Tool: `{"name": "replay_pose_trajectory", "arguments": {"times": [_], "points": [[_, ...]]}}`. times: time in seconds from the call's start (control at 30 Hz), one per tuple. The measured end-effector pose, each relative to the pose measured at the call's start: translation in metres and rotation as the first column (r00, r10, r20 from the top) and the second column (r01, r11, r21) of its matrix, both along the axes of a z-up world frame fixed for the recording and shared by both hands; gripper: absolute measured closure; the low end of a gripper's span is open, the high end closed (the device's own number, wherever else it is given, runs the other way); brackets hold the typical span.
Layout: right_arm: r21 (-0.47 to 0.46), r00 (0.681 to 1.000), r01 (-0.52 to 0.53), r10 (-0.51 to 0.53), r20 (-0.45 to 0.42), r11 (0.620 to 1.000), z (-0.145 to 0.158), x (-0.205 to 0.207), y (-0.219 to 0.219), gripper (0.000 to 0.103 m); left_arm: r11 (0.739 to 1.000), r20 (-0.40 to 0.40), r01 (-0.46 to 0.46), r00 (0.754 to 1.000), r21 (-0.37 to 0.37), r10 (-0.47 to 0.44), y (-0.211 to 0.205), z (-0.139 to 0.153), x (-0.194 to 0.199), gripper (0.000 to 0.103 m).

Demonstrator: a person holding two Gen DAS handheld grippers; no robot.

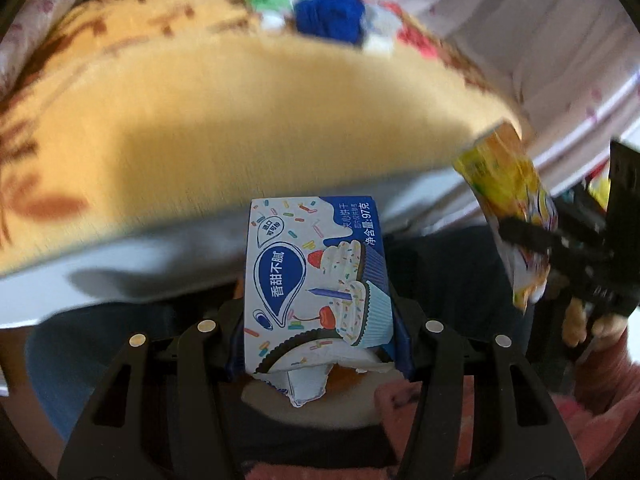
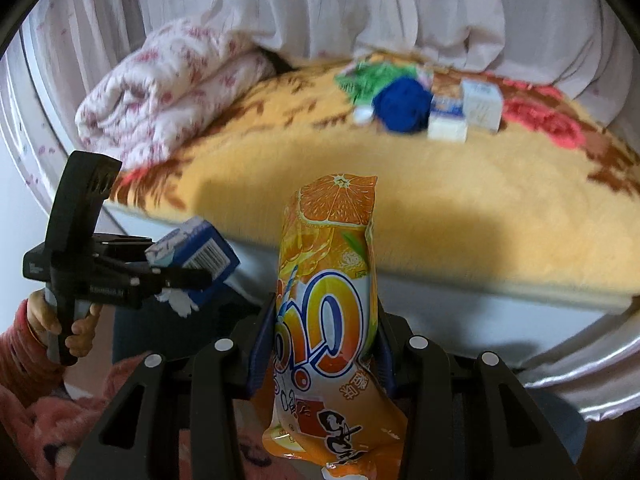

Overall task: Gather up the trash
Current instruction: 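Drop the snack box and juice pouch into the orange bucket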

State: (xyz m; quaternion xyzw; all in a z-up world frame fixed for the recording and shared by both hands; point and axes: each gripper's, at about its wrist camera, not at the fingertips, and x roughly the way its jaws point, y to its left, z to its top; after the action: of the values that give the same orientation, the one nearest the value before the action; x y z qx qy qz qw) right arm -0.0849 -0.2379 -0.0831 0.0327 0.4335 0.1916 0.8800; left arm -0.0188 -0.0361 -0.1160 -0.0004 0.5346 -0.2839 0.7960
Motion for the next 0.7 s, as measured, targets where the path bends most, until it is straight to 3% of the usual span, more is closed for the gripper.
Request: {"name": "replay_pose_trajectory", "arguments": {"times": [0.23, 0.43, 0.7], "points": [[-0.026, 0.986, -0.029, 0.025, -0.162, 0.999, -0.053, 0.003, 0.015, 0.06, 0.993, -0.123, 0.046, 0.992, 0.108, -0.032, -0.014, -0.057, -0.009, 0.05], [-0.02, 0.945, -0.03, 0.022, -0.325, 0.999, -0.105, 0.021, 0.022, 0.06, 0.984, -0.243, 0.05, 0.97, 0.17, -0.007, -0.021, -0.104, 0.001, 0.049], [-0.032, 0.905, -0.019, 0.003, -0.426, 0.999, -0.143, 0.038, 0.028, 0.06, 0.976, -0.348, 0.053, 0.937, 0.213, 0.025, -0.027, -0.142, 0.006, 0.049]]}}
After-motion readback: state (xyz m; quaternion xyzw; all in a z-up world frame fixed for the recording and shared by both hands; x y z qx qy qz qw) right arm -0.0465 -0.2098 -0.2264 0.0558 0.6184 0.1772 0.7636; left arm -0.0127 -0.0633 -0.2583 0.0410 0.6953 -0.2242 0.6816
